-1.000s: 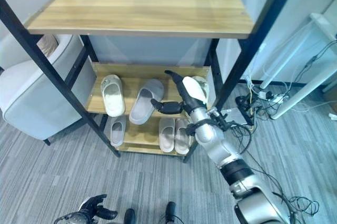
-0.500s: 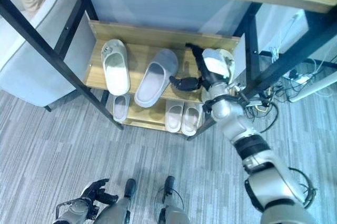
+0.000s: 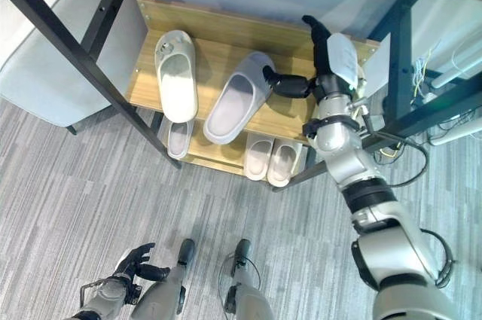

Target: Arrange the slippers neatly on the shoe rack.

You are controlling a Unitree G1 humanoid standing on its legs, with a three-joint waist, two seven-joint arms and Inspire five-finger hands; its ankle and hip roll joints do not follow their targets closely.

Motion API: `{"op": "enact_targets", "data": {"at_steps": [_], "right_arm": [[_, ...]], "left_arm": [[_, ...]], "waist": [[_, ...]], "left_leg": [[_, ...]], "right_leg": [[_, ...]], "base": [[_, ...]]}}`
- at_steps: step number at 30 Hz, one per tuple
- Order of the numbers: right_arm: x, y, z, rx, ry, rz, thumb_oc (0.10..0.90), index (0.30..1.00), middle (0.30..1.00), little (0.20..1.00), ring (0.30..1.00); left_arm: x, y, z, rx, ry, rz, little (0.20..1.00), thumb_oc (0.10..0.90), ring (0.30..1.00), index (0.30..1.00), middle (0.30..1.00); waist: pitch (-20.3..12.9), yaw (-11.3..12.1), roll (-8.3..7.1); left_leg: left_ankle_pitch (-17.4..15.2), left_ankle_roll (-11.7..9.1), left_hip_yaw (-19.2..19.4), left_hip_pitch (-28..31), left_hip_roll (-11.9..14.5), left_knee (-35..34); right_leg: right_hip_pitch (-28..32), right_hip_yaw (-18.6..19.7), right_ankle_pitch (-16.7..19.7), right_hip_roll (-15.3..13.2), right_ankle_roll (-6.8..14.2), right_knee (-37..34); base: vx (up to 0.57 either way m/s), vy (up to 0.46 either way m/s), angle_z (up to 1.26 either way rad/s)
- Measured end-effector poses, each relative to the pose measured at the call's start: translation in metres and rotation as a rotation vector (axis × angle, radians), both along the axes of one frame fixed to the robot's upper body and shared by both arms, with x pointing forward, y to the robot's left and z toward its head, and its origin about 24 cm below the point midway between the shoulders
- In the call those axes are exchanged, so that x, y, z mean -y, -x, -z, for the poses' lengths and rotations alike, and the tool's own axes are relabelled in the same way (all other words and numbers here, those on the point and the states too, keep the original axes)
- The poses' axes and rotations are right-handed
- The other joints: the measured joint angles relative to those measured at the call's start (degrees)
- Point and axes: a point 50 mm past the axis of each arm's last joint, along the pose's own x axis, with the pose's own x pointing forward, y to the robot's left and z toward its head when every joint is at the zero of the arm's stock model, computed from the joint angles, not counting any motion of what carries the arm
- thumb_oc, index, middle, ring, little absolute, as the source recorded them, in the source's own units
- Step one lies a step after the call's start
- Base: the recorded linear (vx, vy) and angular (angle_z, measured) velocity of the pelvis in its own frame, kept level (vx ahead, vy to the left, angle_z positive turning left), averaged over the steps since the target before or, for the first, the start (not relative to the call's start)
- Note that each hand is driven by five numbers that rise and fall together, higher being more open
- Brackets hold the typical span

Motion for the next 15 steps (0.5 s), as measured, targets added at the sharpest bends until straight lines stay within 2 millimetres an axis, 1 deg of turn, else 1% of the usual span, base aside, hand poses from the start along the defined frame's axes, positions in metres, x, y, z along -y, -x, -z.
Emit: {"op": "enact_targets", "data": {"at_steps": [5, 10, 15], "right_arm": [[-0.014, -0.003, 0.008, -0.019, -0.055, -0.045, 0.800, 0.900, 0.900, 0.900, 0.900], [-0.028, -0.005, 0.017, -0.070, -0.073, -0.104, 0.800, 0.900, 0.900, 0.900, 0.900], [-0.055, -0.007, 0.037, -0.152, -0.071, -0.195, 0.800, 0.900, 0.900, 0.900, 0.900]], "left_arm": [[-0.004, -0.001, -0.001, 0.004, -0.006, -0.013, 0.900, 0.800, 0.900, 0.900, 0.900], [-0.004, -0.004, -0.002, 0.011, -0.011, -0.012, 0.900, 0.800, 0.900, 0.900, 0.900], [-0.009, -0.004, -0.003, 0.013, -0.027, -0.017, 0.900, 0.800, 0.900, 0.900, 0.900]], "waist": [[0.44, 0.06, -0.96], [0.57, 0.94, -1.65], [0.27, 1.36, -3.07]], "left_leg": [[0.32, -0.47, -0.51, -0.15, 0.05, -0.01], [0.60, -0.60, -1.20, -0.19, 0.07, -0.02], [0.74, -0.59, -1.46, -0.19, 0.04, -0.01]], "right_leg": [[0.07, -0.43, 0.00, 0.02, 0.00, 0.00], [0.28, -1.00, 0.00, 0.04, 0.00, 0.00], [0.48, -1.35, 0.00, -0.03, 0.01, 0.00]], "base": [[0.03, -0.020, 0.05], [0.02, -0.025, 0.06], [0.01, -0.010, 0.03]]}}
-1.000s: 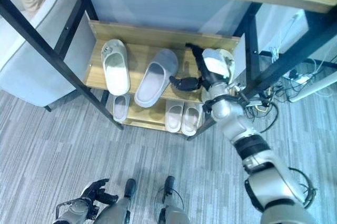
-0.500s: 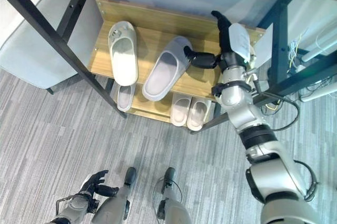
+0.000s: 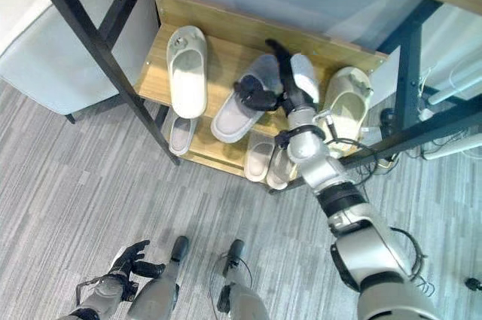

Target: Arrange the slippers neatly on the shoe rack.

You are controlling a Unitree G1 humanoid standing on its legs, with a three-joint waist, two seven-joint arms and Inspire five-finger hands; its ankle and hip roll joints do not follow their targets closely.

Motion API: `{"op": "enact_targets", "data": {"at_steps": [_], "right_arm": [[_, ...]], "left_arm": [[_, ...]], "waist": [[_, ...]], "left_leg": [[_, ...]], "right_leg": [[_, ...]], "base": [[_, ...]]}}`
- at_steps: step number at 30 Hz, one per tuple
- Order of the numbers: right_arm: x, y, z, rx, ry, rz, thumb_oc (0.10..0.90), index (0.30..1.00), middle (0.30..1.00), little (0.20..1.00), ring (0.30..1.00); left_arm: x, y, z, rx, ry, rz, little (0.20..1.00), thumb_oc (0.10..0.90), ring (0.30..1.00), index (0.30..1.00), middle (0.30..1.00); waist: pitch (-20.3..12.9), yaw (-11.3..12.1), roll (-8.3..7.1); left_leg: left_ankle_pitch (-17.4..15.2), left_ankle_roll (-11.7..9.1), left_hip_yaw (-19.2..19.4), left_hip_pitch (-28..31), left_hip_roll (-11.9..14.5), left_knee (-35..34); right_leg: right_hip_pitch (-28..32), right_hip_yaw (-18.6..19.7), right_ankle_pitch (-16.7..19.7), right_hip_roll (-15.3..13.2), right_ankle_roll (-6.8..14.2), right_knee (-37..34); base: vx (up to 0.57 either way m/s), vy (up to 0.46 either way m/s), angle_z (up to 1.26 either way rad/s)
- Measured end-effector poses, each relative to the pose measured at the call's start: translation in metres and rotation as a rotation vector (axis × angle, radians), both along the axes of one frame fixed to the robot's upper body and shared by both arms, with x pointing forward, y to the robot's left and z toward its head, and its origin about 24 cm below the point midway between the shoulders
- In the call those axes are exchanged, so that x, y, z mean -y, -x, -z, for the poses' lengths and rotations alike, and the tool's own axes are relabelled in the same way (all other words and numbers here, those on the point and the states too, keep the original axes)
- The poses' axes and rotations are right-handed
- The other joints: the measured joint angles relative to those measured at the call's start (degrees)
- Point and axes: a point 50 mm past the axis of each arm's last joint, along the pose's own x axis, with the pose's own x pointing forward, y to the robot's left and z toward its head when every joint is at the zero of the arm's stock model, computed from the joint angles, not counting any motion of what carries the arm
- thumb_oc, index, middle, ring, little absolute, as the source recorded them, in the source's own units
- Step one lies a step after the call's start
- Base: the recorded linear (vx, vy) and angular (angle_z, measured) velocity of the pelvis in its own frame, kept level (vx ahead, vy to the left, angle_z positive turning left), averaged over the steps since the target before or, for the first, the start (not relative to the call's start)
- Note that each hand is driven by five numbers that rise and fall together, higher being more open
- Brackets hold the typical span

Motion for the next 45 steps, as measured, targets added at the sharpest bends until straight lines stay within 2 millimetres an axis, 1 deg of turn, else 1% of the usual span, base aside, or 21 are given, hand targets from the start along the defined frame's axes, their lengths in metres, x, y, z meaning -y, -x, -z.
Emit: {"op": "enact_targets", "data": {"at_steps": [2, 4, 9, 15, 19, 20, 24, 27, 29, 30, 32, 38, 41, 45], "right_arm": [[-0.005, 0.000, 0.005, -0.017, -0.011, -0.014, 0.800, 0.900, 0.900, 0.900, 0.900], [-0.006, 0.000, 0.010, -0.032, -0.018, -0.012, 0.800, 0.900, 0.900, 0.900, 0.900], [0.007, -0.001, 0.025, -0.090, 0.003, 0.053, 0.800, 0.900, 0.900, 0.900, 0.900], [0.015, 0.002, 0.034, -0.096, 0.019, 0.101, 0.800, 0.900, 0.900, 0.900, 0.900], [0.019, 0.005, 0.043, -0.117, 0.023, 0.113, 0.800, 0.900, 0.900, 0.900, 0.900], [0.021, 0.007, 0.049, -0.131, 0.026, 0.119, 0.800, 0.900, 0.900, 0.900, 0.900], [0.028, 0.011, 0.052, -0.134, -0.002, 0.147, 0.800, 0.900, 0.900, 0.900, 0.900], [0.035, 0.018, 0.058, -0.126, -0.042, 0.168, 0.800, 0.900, 0.900, 0.900, 0.900], [0.039, 0.024, 0.062, -0.123, -0.064, 0.182, 0.800, 0.900, 0.900, 0.900, 0.900], [0.045, 0.030, 0.069, -0.127, -0.079, 0.206, 0.800, 0.900, 0.900, 0.900, 0.900], [0.046, 0.032, 0.071, -0.127, -0.085, 0.209, 0.800, 0.900, 0.900, 0.900, 0.900], [0.049, 0.034, 0.074, -0.136, -0.081, 0.217, 0.800, 0.900, 0.900, 0.900, 0.900], [0.049, 0.034, 0.074, -0.137, -0.076, 0.219, 0.800, 0.900, 0.900, 0.900, 0.900], [0.051, 0.035, 0.080, -0.161, -0.061, 0.235, 0.800, 0.900, 0.900, 0.900, 0.900]], "left_arm": [[-0.001, 0.000, 0.000, -0.003, -0.005, 0.002, 0.900, 0.800, 0.900, 0.900, 0.900], [-0.002, 0.001, 0.000, -0.004, -0.008, 0.003, 0.900, 0.800, 0.900, 0.900, 0.900], [-0.004, 0.002, 0.000, -0.014, -0.015, 0.000, 0.900, 0.800, 0.900, 0.900, 0.900], [-0.005, 0.002, 0.001, -0.019, -0.018, -0.001, 0.900, 0.800, 0.900, 0.900, 0.900], [-0.004, 0.005, 0.002, -0.035, -0.029, 0.013, 0.900, 0.800, 0.900, 0.900, 0.900], [-0.004, 0.008, 0.004, -0.045, -0.029, 0.011, 0.900, 0.800, 0.900, 0.900, 0.900], [-0.004, 0.009, 0.004, -0.046, -0.028, 0.010, 0.900, 0.800, 0.900, 0.900, 0.900], [-0.004, 0.009, 0.004, -0.048, -0.028, 0.010, 0.900, 0.800, 0.900, 0.900, 0.900], [-0.003, 0.010, 0.005, -0.051, -0.033, 0.023, 0.900, 0.800, 0.900, 0.900, 0.900], [-0.001, 0.014, 0.007, -0.061, -0.027, 0.020, 0.900, 0.800, 0.900, 0.900, 0.900], [-0.001, 0.015, 0.008, -0.066, -0.025, 0.019, 0.900, 0.800, 0.900, 0.900, 0.900], [0.000, 0.016, 0.008, -0.070, -0.033, 0.031, 0.900, 0.800, 0.900, 0.900, 0.900], [-0.001, 0.017, 0.008, -0.071, -0.034, 0.031, 0.900, 0.800, 0.900, 0.900, 0.900], [-0.003, 0.021, 0.010, -0.085, -0.043, 0.034, 0.900, 0.800, 0.900, 0.900, 0.900]], "waist": [[-0.24, 0.08, -0.38], [-0.42, 0.09, -0.67], [-0.83, 0.13, -1.31], [-0.96, -0.05, -1.41], [-2.05, -0.06, -1.46], [-2.87, -0.10, -1.47], [-2.98, 0.05, -1.44], [-3.04, -0.02, -1.32], [-3.21, -0.04, -1.03], [-3.68, -0.03, -0.31], [-3.85, -0.08, -0.04], [-3.96, -0.18, -0.05], [-4.07, -0.18, -0.19], [-5.40, -0.23, -0.85]], "left_leg": [[0.00, 0.00, -0.04, 0.00, -0.03, 0.00], [0.01, 0.00, -0.10, 0.01, -0.05, 0.04], [0.01, 0.00, -0.18, 0.02, -0.12, 0.29], [0.00, -0.01, -0.35, -0.12, -0.20, 0.86], [0.00, -0.01, -0.36, -0.24, -0.23, 0.89], [0.00, -0.01, -0.36, -0.41, -0.27, 0.91], [0.01, -0.01, -0.46, -0.38, -0.32, 0.96], [0.01, 0.00, -0.51, -0.22, -0.42, 0.99], [0.01, 0.00, -0.57, -0.18, -0.49, 0.99], [0.01, 0.00, -0.70, -0.05, -0.54, 0.98], [0.01, 0.00, -0.74, -0.01, -0.52, 0.98], [0.10, -0.02, -0.84, 0.08, -0.51, 0.99], [0.10, -0.02, -0.87, 0.09, -0.51, 0.98], [0.10, -0.02, -0.84, 0.12, -0.52, 0.91]], "right_leg": [[0.01, 0.00, 0.00, -0.04, 0.01, 0.00], [0.08, -0.03, 0.00, -0.08, 0.01, 0.00], [0.24, -0.06, -0.02, -0.13, 0.02, 0.00], [0.41, -0.05, -0.02, -0.18, 0.03, 0.00], [0.32, -0.05, -0.02, -0.20, 0.03, 0.00], [0.14, -0.04, -0.02, -0.25, 0.03, 0.00], [0.26, -0.07, -0.02, -0.32, 0.03, 0.00], [0.45, -0.10, -0.02, -0.45, 0.03, 0.00], [0.52, -0.14, -0.02, -0.51, 0.03, 0.00], [0.69, -0.18, -0.03, -0.54, 0.03, 0.00], [0.71, -0.16, -0.03, -0.52, 0.04, 0.00], [0.82, -0.16, -0.02, -0.50, 0.04, 0.00], [0.82, -0.17, -0.02, -0.50, 0.04, 0.00], [0.81, -0.16, -0.07, -0.53, 0.10, 0.00]], "base": [[0.00, 0.000, 0.00], [0.00, 0.000, 0.00], [0.00, 0.000, 0.00], [0.00, 0.000, 0.00], [0.00, 0.000, 0.00], [0.00, 0.000, 0.00], [0.00, 0.000, 0.00], [0.00, 0.000, 0.00], [0.00, 0.000, 0.00], [0.00, 0.000, 0.00], [0.00, 0.000, 0.00], [0.00, 0.000, 0.00], [0.00, 0.000, 0.00], [0.00, 0.000, 0.00]]}}
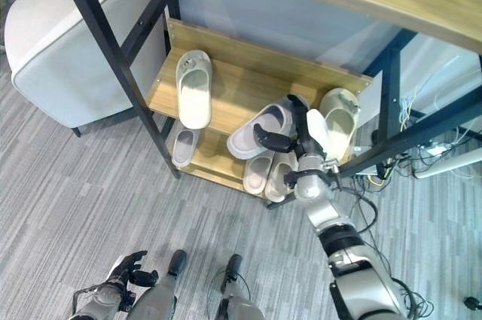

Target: Arrange the slippers neatly on the shoe rack.

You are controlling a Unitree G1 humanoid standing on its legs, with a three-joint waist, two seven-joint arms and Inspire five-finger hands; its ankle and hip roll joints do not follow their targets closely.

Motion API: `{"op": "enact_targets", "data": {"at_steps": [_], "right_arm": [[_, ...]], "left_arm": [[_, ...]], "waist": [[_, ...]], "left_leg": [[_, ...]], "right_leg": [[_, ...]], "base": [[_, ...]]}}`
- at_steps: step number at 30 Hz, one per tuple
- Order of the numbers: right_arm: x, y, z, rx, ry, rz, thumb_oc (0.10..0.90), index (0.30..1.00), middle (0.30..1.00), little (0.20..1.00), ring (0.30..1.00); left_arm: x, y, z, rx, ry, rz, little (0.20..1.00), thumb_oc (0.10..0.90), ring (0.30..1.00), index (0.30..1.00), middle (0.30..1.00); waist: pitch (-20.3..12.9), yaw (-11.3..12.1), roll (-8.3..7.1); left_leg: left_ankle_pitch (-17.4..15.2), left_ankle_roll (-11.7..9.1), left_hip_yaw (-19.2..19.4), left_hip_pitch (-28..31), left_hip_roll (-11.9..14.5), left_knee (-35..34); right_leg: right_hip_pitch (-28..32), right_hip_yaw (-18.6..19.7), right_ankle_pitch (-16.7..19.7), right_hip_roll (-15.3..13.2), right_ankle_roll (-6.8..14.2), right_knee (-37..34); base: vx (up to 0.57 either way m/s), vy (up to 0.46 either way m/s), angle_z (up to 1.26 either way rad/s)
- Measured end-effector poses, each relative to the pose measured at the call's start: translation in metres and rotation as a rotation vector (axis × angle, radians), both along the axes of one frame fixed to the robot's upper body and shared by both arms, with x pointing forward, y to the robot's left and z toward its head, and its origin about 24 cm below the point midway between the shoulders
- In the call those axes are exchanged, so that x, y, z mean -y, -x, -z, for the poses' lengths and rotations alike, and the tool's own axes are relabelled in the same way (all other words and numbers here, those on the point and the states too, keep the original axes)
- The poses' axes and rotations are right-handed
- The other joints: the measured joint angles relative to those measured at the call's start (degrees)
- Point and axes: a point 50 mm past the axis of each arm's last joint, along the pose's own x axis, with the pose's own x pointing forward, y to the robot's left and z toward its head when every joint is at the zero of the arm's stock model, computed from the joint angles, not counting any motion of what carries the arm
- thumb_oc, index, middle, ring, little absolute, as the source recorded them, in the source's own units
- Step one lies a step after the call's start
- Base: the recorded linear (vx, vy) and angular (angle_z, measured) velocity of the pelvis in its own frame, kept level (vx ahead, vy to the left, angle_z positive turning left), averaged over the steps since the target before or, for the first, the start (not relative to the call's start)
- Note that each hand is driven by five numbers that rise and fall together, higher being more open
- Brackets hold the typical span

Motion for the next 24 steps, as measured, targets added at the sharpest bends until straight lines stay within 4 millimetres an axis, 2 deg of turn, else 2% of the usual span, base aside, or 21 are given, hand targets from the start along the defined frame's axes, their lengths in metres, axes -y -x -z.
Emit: {"op": "enact_targets", "data": {"at_steps": [2, 3, 5, 7, 9, 10, 12, 13, 14, 24], "right_arm": [[0.004, 0.001, 0.006, -0.030, 0.008, 0.020, 0.800, 0.900, 0.900, 0.900, 0.900], [0.005, 0.001, 0.008, -0.039, 0.019, 0.027, 0.607, 0.611, 0.611, 0.611, 0.611], [0.008, 0.001, 0.012, -0.058, 0.053, 0.039, 0.568, 0.552, 0.552, 0.552, 0.552], [0.010, 0.002, 0.015, -0.079, 0.085, 0.055, 0.471, 0.406, 0.406, 0.406, 0.406], [0.013, 0.002, 0.012, -0.059, 0.120, 0.076, 0.460, 0.389, 0.389, 0.389, 0.389], [0.014, 0.002, 0.011, -0.047, 0.148, 0.089, 0.483, 0.425, 0.425, 0.425, 0.425], [0.016, 0.002, 0.009, -0.038, 0.189, 0.096, 0.477, 0.415, 0.415, 0.415, 0.415], [0.016, 0.002, 0.008, -0.036, 0.213, 0.101, 0.450, 0.375, 0.375, 0.375, 0.375], [0.016, 0.002, 0.008, -0.032, 0.224, 0.109, 0.400, 0.300, 0.300, 0.300, 0.300], [0.016, 0.001, 0.005, -0.023, 0.247, 0.120, 0.400, 0.300, 0.300, 0.300, 0.300]], "left_arm": [[-0.001, 0.001, 0.000, -0.007, -0.009, 0.006, 0.900, 0.800, 0.900, 0.900, 0.900], [-0.002, 0.002, 0.001, -0.011, -0.011, 0.004, 0.900, 0.800, 0.900, 0.900, 0.900], [-0.003, 0.004, 0.001, -0.017, -0.013, 0.003, 0.900, 0.800, 0.900, 0.900, 0.900], [-0.003, 0.005, 0.002, -0.020, -0.014, 0.001, 0.900, 0.800, 0.900, 0.900, 0.900], [-0.004, 0.006, 0.002, -0.022, -0.015, 0.000, 0.900, 0.800, 0.900, 0.900, 0.900], [-0.004, 0.006, 0.002, -0.023, -0.017, 0.000, 0.900, 0.800, 0.900, 0.900, 0.900], [-0.004, 0.007, 0.002, -0.024, -0.018, -0.001, 0.900, 0.800, 0.900, 0.900, 0.900], [-0.004, 0.007, 0.002, -0.025, -0.019, -0.002, 0.900, 0.800, 0.900, 0.900, 0.900], [-0.004, 0.007, 0.002, -0.025, -0.020, -0.002, 0.900, 0.800, 0.900, 0.900, 0.900], [-0.005, 0.008, 0.003, -0.031, -0.026, -0.003, 0.900, 0.800, 0.900, 0.900, 0.900]], "waist": [[-0.60, 0.07, -0.51], [-0.66, -0.02, -0.62], [-0.68, -0.10, -0.64], [-0.68, -0.09, -0.64], [-0.68, -0.12, -0.64], [-0.68, -0.12, -0.64], [-0.68, -0.12, -0.64], [-0.68, -0.13, -0.64], [-0.68, -0.12, -0.64], [-0.69, -0.14, -0.62]], "left_leg": [[0.00, 0.00, -0.01, 0.05, -0.01, 0.00], [0.00, 0.00, -0.02, 0.17, -0.01, 0.00], [0.00, 0.00, -0.02, 0.57, -0.06, 0.00], [0.00, 0.00, -0.01, 0.85, -0.04, -0.03], [0.00, 0.00, 0.00, 0.88, -0.04, -0.06], [0.00, 0.00, 0.00, 0.91, -0.04, -0.06], [0.00, 0.00, 0.00, 0.91, -0.05, -0.07], [0.00, 0.00, 0.01, 0.91, -0.05, -0.07], [0.00, 0.00, -0.01, 0.91, -0.05, -0.08], [0.00, 0.00, 0.00, 0.93, -0.17, -0.07]], "right_leg": [[0.06, -0.02, -0.01, -0.01, 0.02, 0.00], [0.20, -0.02, -0.03, -0.01, 0.04, 0.00], [0.60, 0.00, -0.08, -0.07, 0.11, -0.01], [0.89, 0.00, -0.19, -0.05, 0.27, -0.01], [0.90, 0.03, -0.43, -0.05, 0.61, -0.02], [0.94, 0.03, -0.48, -0.05, 0.68, -0.02], [0.93, 0.04, -0.48, -0.06, 0.68, -0.01], [0.94, 0.04, -0.48, -0.07, 0.68, -0.02], [0.93, 0.03, -0.46, -0.08, 0.66, -0.01], [0.95, 0.04, -0.29, -0.20, 0.42, -0.01]], "base": [[0.00, 0.000, 0.00], [0.00, 0.000, 0.00], [0.00, 0.000, 0.00], [0.00, 0.000, 0.00], [0.00, 0.000, 0.00], [0.00, 0.000, 0.00], [0.00, 0.000, 0.00], [0.00, 0.000, 0.00], [0.00, 0.000, 0.00], [0.00, 0.000, 0.00]]}}
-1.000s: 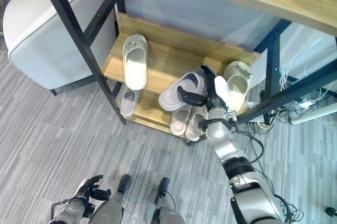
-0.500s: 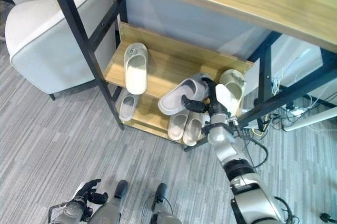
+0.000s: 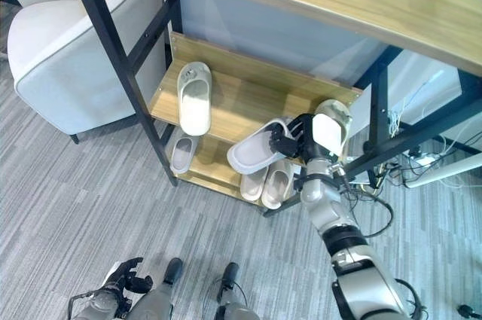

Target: Arrange the slippers neatly on the shoe rack.

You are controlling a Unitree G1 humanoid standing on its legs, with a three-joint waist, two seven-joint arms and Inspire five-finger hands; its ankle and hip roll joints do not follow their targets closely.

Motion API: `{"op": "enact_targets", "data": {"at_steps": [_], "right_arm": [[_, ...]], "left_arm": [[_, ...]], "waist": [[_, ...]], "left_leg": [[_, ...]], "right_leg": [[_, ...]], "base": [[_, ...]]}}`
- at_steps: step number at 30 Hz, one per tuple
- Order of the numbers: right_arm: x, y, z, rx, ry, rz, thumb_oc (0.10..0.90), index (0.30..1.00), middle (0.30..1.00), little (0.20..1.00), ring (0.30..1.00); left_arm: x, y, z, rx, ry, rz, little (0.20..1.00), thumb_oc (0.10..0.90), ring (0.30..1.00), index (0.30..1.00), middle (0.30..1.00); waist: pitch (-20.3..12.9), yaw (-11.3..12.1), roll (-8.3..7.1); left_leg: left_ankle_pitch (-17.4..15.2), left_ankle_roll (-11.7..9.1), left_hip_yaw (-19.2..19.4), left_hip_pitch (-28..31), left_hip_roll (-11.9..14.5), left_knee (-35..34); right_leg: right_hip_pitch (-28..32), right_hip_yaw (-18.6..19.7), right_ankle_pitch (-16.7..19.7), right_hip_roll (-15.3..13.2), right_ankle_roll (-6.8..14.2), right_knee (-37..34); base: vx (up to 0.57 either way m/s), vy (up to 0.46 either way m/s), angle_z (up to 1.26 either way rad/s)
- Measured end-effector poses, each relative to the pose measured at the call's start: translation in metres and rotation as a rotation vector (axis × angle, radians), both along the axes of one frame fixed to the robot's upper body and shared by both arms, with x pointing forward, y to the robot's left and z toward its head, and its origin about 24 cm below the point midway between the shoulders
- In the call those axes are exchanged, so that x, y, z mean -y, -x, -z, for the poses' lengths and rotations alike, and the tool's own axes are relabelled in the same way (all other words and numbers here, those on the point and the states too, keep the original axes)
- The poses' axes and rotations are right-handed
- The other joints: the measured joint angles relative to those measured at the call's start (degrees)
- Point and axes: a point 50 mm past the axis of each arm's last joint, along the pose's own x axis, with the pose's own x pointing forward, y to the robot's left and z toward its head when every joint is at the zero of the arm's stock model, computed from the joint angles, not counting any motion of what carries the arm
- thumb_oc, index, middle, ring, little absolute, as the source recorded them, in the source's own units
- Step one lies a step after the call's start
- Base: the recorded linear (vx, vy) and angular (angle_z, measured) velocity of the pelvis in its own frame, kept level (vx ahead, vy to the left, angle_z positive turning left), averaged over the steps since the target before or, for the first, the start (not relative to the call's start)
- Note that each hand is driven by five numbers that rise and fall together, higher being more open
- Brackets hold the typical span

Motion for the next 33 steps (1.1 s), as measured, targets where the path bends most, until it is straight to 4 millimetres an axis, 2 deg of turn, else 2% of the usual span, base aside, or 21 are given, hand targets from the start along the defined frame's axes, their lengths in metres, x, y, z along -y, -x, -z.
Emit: {"op": "enact_targets", "data": {"at_steps": [6, 8, 10, 15, 17, 19, 22, 24, 26, 27, 30, 32, 33], "right_arm": [[-0.007, 0.006, -0.004, 0.032, 0.035, -0.037, 0.400, 0.300, 0.300, 0.300, 0.300], [-0.014, 0.015, -0.010, 0.074, 0.050, -0.088, 0.400, 0.300, 0.300, 0.300, 0.300], [-0.035, 0.036, -0.016, 0.134, 0.022, -0.214, 0.400, 0.300, 0.300, 0.300, 0.300], [-0.073, 0.055, -0.018, 0.143, 0.006, -0.463, 0.400, 0.300, 0.300, 0.300, 0.300], [-0.087, 0.065, -0.010, 0.097, -0.017, -0.547, 0.400, 0.300, 0.300, 0.300, 0.300], [-0.097, 0.075, 0.008, 0.004, -0.041, -0.617, 0.400, 0.300, 0.300, 0.300, 0.300], [-0.101, 0.087, 0.028, -0.104, -0.075, -0.655, 0.400, 0.300, 0.300, 0.300, 0.300], [-0.103, 0.095, 0.040, -0.177, -0.083, -0.681, 0.400, 0.300, 0.300, 0.300, 0.300], [-0.104, 0.096, 0.042, -0.194, -0.083, -0.692, 0.400, 0.300, 0.300, 0.300, 0.300], [-0.103, 0.096, 0.042, -0.197, -0.084, -0.692, 0.400, 0.300, 0.300, 0.300, 0.300], [-0.101, 0.097, 0.044, -0.203, -0.107, -0.694, 0.400, 0.300, 0.300, 0.300, 0.300], [-0.098, 0.099, 0.047, -0.219, -0.123, -0.686, 0.400, 0.300, 0.300, 0.300, 0.300], [-0.097, 0.099, 0.048, -0.223, -0.124, -0.685, 0.400, 0.300, 0.300, 0.300, 0.300]], "left_arm": [[-0.002, 0.004, 0.001, -0.014, -0.033, 0.014, 0.900, 0.800, 0.900, 0.900, 0.900], [-0.003, 0.006, 0.002, -0.021, -0.036, 0.013, 0.900, 0.800, 0.900, 0.900, 0.900], [-0.004, 0.014, 0.005, -0.038, -0.030, -0.017, 0.900, 0.800, 0.900, 0.900, 0.900], [-0.005, 0.023, 0.007, -0.072, -0.045, -0.003, 0.900, 0.800, 0.900, 0.900, 0.900], [-0.005, 0.024, 0.008, -0.076, -0.042, -0.003, 0.900, 0.800, 0.900, 0.900, 0.900], [-0.005, 0.028, 0.009, -0.083, -0.038, -0.004, 0.900, 0.800, 0.900, 0.900, 0.900], [-0.003, 0.032, 0.010, -0.088, -0.031, -0.004, 0.900, 0.800, 0.900, 0.900, 0.900], [-0.002, 0.035, 0.011, -0.093, -0.026, -0.008, 0.900, 0.800, 0.900, 0.900, 0.900], [0.001, 0.034, 0.011, -0.086, -0.018, -0.011, 0.900, 0.800, 0.900, 0.900, 0.900], [0.004, 0.030, 0.010, -0.068, -0.005, -0.016, 0.900, 0.800, 0.900, 0.900, 0.900], [0.004, 0.028, 0.009, -0.046, 0.017, -0.063, 0.900, 0.800, 0.900, 0.900, 0.900], [0.003, 0.023, 0.008, -0.028, 0.030, -0.106, 0.900, 0.800, 0.900, 0.900, 0.900], [0.001, 0.025, 0.008, -0.034, 0.032, -0.133, 0.900, 0.800, 0.900, 0.900, 0.900]], "waist": [[-0.07, -0.10, 0.13], [-0.18, -0.03, 0.35], [-0.31, -0.05, 0.73], [-0.62, -1.26, 1.10], [-0.80, -1.38, 1.22], [-1.14, -1.54, 1.63], [-1.31, -1.81, 2.52], [-1.17, -2.21, 3.69], [-0.71, -2.39, 4.69], [-0.60, -2.92, 5.47], [0.18, -2.33, 6.72], [1.33, -2.55, 7.03], [1.84, -2.65, 6.90]], "left_leg": [[0.00, 0.00, -0.01, 0.16, 0.00, -0.02], [0.00, 0.00, 0.02, 0.34, 0.00, -0.05], [0.00, 0.00, 0.21, 2.17, 0.17, -0.70], [-0.05, -0.07, 0.39, 5.36, 0.38, -1.58], [-0.20, -0.30, 0.40, 5.83, 0.57, -1.81], [-0.14, -0.22, 0.23, 6.34, 0.42, -1.80], [0.37, 0.51, -0.57, 6.76, 0.21, -1.79], [1.14, 0.55, -2.32, 6.64, -0.13, -1.62], [1.58, 0.44, -3.74, 6.34, -0.16, -1.70], [1.49, -0.16, -5.56, 6.26, -0.21, -1.79], [1.57, -1.07, -7.65, 3.66, -0.03, -0.35], [-0.11, -1.45, -4.87, -0.29, 0.66, 3.13], [-1.25, -1.59, 0.27, -1.57, 2.07, 4.04]], "right_leg": [[0.13, 0.02, 0.02, 0.00, -0.03, 0.00], [0.31, 0.06, 0.04, -0.02, -0.06, 0.00], [1.79, 0.07, -0.08, 0.06, 0.11, -0.01], [4.71, 0.06, -0.91, 0.00, 1.14, -0.03], [5.06, 0.09, -0.91, -0.23, 1.12, -0.03], [5.60, 0.03, -0.91, -0.41, 1.12, -0.01], [6.28, -0.45, -0.91, -0.68, 1.12, 0.00], [7.20, -2.17, -1.07, -0.80, 1.34, 0.00], [7.91, -3.62, -1.22, -0.87, 1.50, -0.01], [8.33, -5.78, -1.57, -1.01, 1.47, -0.03], [8.55, -8.65, -2.22, -0.95, 0.75, 0.00], [7.47, -9.77, -2.73, -1.07, -0.11, 0.39], [7.37, -10.57, -2.41, -1.27, -0.67, 0.07]], "base": [[0.00, 0.000, 0.00], [0.01, -0.018, -0.01], [0.01, -0.036, -0.04], [-0.01, -0.029, 0.02], [-0.04, -0.034, 0.00], [-0.06, -0.032, 0.02], [-0.12, -0.049, 0.12], [-0.13, -0.062, 0.37], [-0.08, -0.067, 0.53], [-0.06, -0.034, 0.64], [-0.12, 0.034, 0.66], [-0.06, 0.111, 0.56], [0.08, 0.150, 0.38]]}}
